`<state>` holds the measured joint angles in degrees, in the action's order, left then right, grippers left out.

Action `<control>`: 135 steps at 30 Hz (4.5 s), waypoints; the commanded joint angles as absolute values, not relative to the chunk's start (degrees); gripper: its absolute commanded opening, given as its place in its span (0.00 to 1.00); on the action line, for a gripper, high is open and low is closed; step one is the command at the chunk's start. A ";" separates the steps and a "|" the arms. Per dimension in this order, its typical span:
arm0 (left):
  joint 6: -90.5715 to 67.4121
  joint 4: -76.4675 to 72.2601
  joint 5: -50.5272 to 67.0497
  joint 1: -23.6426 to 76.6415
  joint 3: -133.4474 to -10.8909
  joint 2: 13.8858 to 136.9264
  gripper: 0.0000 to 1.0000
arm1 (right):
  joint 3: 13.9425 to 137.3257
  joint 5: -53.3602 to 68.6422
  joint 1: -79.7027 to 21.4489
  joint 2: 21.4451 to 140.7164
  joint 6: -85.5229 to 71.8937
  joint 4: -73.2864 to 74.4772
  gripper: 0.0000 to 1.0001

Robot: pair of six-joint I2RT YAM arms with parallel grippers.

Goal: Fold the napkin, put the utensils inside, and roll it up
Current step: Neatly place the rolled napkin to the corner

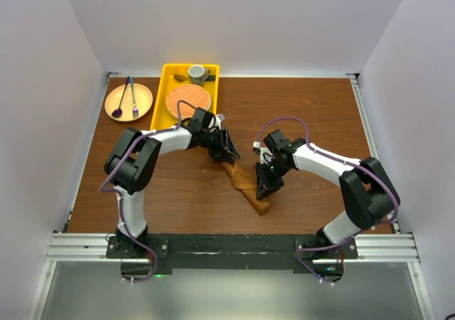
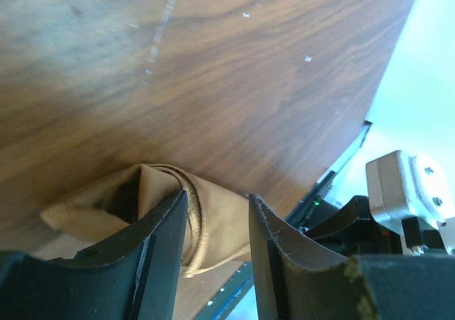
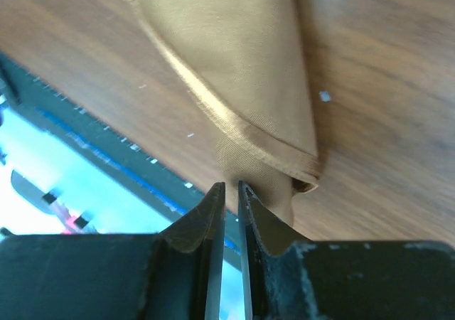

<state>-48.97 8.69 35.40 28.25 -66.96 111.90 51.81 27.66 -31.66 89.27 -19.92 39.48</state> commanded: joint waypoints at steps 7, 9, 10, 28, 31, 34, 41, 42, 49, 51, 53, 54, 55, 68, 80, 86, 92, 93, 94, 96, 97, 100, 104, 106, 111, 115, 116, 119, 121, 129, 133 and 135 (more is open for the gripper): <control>-43.07 11.68 32.61 27.33 -75.23 113.82 0.45 | 52.64 14.33 -31.46 88.51 -21.62 42.45 0.17; -42.72 12.57 32.78 27.33 -75.94 112.86 0.46 | 53.26 14.32 -31.46 87.90 -20.66 43.24 0.17; -42.80 12.74 32.87 27.42 -75.94 112.33 0.46 | 53.70 15.20 -31.55 87.54 -20.31 43.24 0.17; -40.26 22.67 24.88 26.81 -71.29 93.53 0.47 | 74.78 24.00 -29.09 101.86 -7.83 41.05 0.73; -40.43 23.99 23.64 25.14 -68.83 89.66 0.47 | 76.81 23.55 -29.62 105.81 -1.61 41.13 0.76; -40.96 24.08 24.08 23.29 -66.46 86.49 0.47 | 77.17 24.52 -30.15 107.22 1.74 40.61 0.78; -42.19 23.65 25.57 21.89 -63.72 82.97 0.47 | 74.53 27.68 -31.99 107.23 2.11 38.15 0.79; -42.36 23.56 25.75 21.88 -63.72 82.97 0.47 | 73.75 27.08 -32.43 107.05 1.67 37.62 0.79; -42.71 22.94 26.81 21.88 -63.90 83.32 0.47 | 71.90 22.77 -34.28 105.65 0.35 35.78 0.80; -42.72 23.03 26.89 21.88 -63.81 83.15 0.47 | 71.63 21.28 -34.98 105.47 -1.93 35.68 0.80; -42.72 23.12 26.89 21.80 -63.72 82.97 0.47 | 71.63 19.17 -36.38 105.12 -2.02 35.42 0.80; -42.71 23.20 26.89 21.80 -63.72 82.97 0.47 | 71.54 18.29 -36.91 105.12 -2.46 35.33 0.80; -42.71 23.20 26.89 21.80 -63.63 82.79 0.47 | 71.72 16.63 -37.35 105.20 -2.63 35.59 0.80; -42.72 23.82 27.51 20.30 -63.37 81.04 0.47 | 74.00 -4.74 -45.96 107.75 -10.54 39.72 0.71; -42.45 24.08 28.30 19.51 -63.63 80.68 0.48 | 73.56 -13.44 -47.64 108.89 -15.73 40.17 0.47; -42.10 23.99 28.83 19.07 -63.55 81.03 0.48 | 74.27 -17.22 -45.80 110.21 -17.31 39.90 0.43; -42.36 22.16 30.23 18.98 -62.41 81.12 0.48 | 72.78 -17.84 -33.68 110.92 -15.48 38.41 0.41; -42.45 21.80 30.67 18.98 -62.14 81.21 0.48 | 72.77 -17.58 -31.49 111.27 -15.03 38.15 0.41; -42.54 21.36 30.76 18.98 -61.70 81.12 0.48 | 73.30 -17.75 -27.20 111.53 -14.33 38.23 0.41; -42.45 20.48 31.02 18.98 -61.35 81.12 0.48 | 74.00 -19.67 -23.31 112.06 -12.05 38.06 0.40; -42.36 20.30 31.03 18.98 -61.00 81.12 0.48 | 75.22 -20.64 -19.72 112.84 -11.08 38.23 0.40; -41.66 19.86 31.03 18.98 -60.65 81.30 0.48 | 77.16 -23.89 -12.52 114.51 -7.22 37.71 0.39; -41.75 17.85 31.99 18.98 -58.98 82.00 0.48 | 79.19 -27.33 -4.14 116.80 -2.48 35.78 0.38; -42.45 16.36 33.22 18.98 -57.67 82.53 0.48 | 80.24 -28.99 -0.80 118.12 -0.71 34.98 0.37; -42.63 15.73 34.98 18.98 -56.86 83.50 0.48 | 81.65 -30.76 3.86 120.41 5.26 31.12 0.39; -42.01 16.61 35.42 18.98 -58.01 84.55 0.48 | 84.10 -27.78 5.62 122.52 8.52 29.80 0.42; -41.92 16.61 35.51 18.98 -58.18 84.55 0.48 | 84.72 -27.25 5.62 123.30 8.35 30.40 0.45; -41.57 16.96 35.77 18.98 -58.53 85.08 0.48 | 85.43 -24.26 5.89 123.22 8.44 30.24 0.53; -41.40 16.88 35.95 18.98 -58.71 85.34 0.48 | 85.52 -22.59 6.06 122.87 8.35 30.41 0.59; -41.40 16.44 36.30 18.98 -60.20 86.40 0.48 | 87.62 -20.57 6.07 122.08 7.21 32.69 0.69; -41.40 16.43 36.30 18.98 -60.29 86.75 0.48 | 88.68 -21.26 6.15 120.94 5.45 34.88 0.69; -41.40 16.35 36.21 18.98 -60.38 87.01 0.48 | 89.90 -21.36 5.63 119.98 3.79 36.38 0.68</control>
